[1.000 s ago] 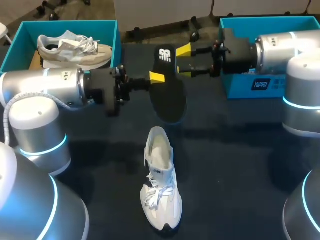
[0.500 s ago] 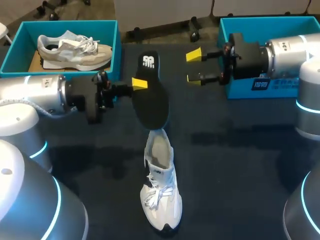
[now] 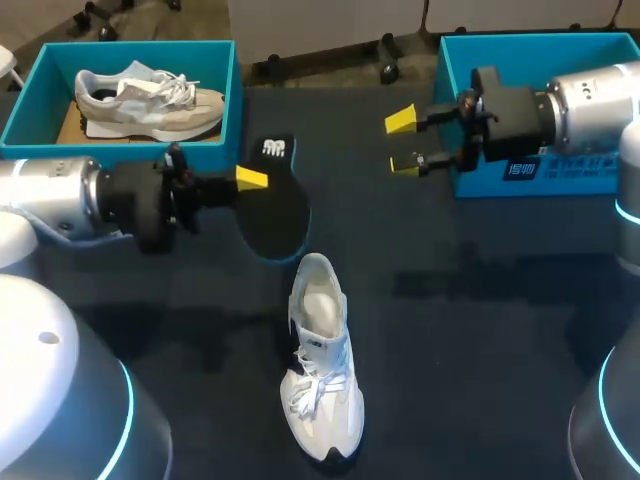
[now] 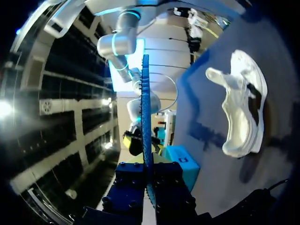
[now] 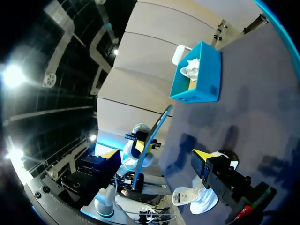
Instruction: Take the shoe out of the shoebox, open the shoe tongue, remove and reinsert the insole, then place the shoe into the shoebox
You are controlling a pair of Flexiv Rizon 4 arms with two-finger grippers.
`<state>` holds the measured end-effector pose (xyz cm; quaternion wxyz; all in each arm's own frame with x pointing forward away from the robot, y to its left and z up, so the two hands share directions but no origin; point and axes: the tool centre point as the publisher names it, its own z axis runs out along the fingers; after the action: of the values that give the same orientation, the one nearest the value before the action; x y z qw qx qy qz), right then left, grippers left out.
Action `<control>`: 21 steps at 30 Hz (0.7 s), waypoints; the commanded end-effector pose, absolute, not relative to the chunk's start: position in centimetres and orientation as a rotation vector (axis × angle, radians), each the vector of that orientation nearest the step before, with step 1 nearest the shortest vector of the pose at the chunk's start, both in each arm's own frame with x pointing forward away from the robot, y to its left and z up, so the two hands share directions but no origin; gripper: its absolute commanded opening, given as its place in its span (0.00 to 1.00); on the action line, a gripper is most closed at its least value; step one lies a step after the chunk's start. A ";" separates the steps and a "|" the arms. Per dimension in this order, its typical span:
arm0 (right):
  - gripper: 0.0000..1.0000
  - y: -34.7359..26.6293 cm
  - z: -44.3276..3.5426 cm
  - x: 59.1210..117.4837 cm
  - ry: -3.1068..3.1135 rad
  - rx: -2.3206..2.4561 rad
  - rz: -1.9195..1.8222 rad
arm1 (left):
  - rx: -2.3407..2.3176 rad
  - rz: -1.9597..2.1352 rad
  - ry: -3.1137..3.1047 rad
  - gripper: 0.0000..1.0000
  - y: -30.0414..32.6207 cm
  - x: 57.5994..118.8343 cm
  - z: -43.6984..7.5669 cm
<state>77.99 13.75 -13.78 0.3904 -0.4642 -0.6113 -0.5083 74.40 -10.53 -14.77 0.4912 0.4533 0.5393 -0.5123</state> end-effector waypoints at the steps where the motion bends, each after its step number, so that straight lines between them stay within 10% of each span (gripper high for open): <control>1: 1.00 13.7 -13.8 77.9 -1.555 -1.183 -1.290 | 0.976 -1.579 1.574 0.00 -10.1 74.9 -13.6; 21: 1.00 13.7 -13.8 77.9 -1.555 -1.183 -1.290 | 0.861 -1.792 1.746 0.00 -10.4 74.2 -12.2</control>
<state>77.85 13.67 -13.80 0.3899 -0.4646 -0.6106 -0.5093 73.92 -10.12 -12.00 0.3134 0.3699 0.6058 -0.6309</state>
